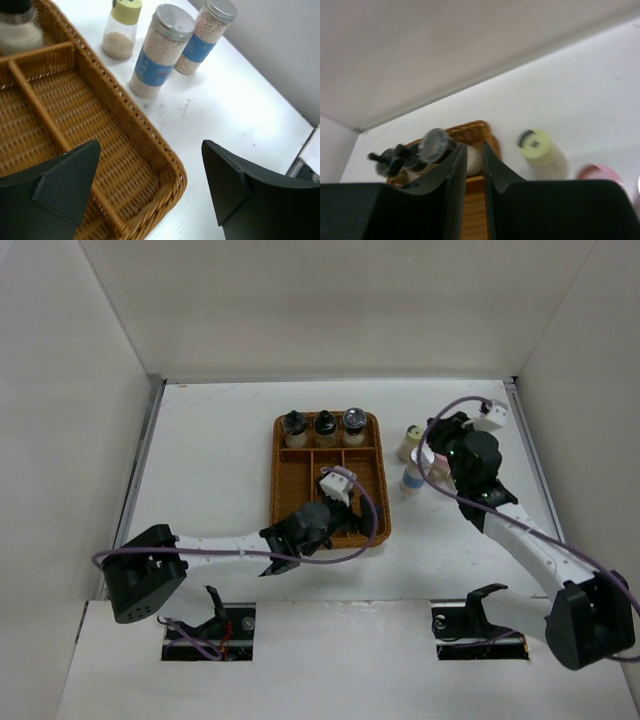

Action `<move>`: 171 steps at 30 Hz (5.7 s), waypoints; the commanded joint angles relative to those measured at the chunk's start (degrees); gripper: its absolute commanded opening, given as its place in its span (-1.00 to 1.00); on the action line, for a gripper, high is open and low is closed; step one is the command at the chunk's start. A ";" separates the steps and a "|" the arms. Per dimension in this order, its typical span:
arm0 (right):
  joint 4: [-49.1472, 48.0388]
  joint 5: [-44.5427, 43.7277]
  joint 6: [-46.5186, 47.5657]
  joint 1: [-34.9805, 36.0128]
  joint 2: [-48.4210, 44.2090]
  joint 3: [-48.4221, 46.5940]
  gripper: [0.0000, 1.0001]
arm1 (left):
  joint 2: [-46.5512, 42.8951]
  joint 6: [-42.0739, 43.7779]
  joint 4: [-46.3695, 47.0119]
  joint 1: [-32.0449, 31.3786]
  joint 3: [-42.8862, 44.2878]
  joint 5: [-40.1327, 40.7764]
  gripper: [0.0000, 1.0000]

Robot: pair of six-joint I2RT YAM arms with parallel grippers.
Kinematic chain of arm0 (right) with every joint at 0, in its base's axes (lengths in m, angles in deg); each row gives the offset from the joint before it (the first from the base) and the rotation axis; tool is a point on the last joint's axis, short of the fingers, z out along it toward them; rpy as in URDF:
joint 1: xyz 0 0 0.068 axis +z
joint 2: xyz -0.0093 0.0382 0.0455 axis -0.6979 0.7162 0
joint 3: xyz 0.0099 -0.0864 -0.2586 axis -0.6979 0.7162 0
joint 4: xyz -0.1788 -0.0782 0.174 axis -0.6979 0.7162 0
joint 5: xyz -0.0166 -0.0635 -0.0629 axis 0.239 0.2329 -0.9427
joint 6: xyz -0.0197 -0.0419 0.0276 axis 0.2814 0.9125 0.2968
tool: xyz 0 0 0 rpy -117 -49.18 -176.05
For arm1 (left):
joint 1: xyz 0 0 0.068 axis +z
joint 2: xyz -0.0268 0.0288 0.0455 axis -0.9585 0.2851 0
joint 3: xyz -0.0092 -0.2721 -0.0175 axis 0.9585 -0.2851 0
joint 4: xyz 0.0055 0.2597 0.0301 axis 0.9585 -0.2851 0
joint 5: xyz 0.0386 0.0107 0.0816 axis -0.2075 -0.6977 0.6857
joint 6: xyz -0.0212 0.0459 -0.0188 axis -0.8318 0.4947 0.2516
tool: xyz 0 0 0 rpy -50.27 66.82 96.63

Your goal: Organize the condiment bottles

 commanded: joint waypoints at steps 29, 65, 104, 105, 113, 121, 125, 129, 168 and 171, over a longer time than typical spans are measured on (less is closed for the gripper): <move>3.66 8.98 -12.84 -16.63 -30.51 15.42 0.80 | 36.54 20.63 -15.45 -0.26 49.28 7.54 0.79; -0.12 11.27 -14.69 -18.39 -29.81 18.68 0.81 | 32.61 19.75 -6.75 2.73 49.30 2.00 -0.25; -1.87 13.55 -14.69 -17.77 -26.03 18.59 0.81 | -3.18 7.27 -5.52 26.38 8.42 16.95 -0.31; -1.87 13.55 -14.69 -17.77 -26.03 18.59 0.81 | -3.27 7.27 -5.52 26.03 8.51 16.69 -0.31; -1.96 13.55 -14.60 -17.77 -26.03 18.68 0.81 | -2.66 9.29 -5.52 22.34 9.30 16.50 -0.31; -1.96 13.47 -14.43 -17.77 -26.47 18.85 0.81 | 3.84 10.96 -4.29 25.14 10.97 16.33 -0.31; -1.96 13.46 -14.43 -17.86 -26.03 18.76 0.81 | 7.10 11.58 -2.09 25.23 11.32 16.16 -0.31; -1.96 13.38 -14.25 -17.68 -25.77 18.76 0.81 | 9.82 11.67 1.07 24.80 10.62 16.50 -0.10; 21.83 -17.72 3.06 -8.54 -20.60 5.86 0.78 | -33.42 -4.76 -2.37 4.31 -18.29 15.46 -0.17; 26.41 -20.46 4.03 -8.54 -14.80 1.81 0.87 | -32.10 -5.91 2.90 6.85 -21.02 12.13 -0.14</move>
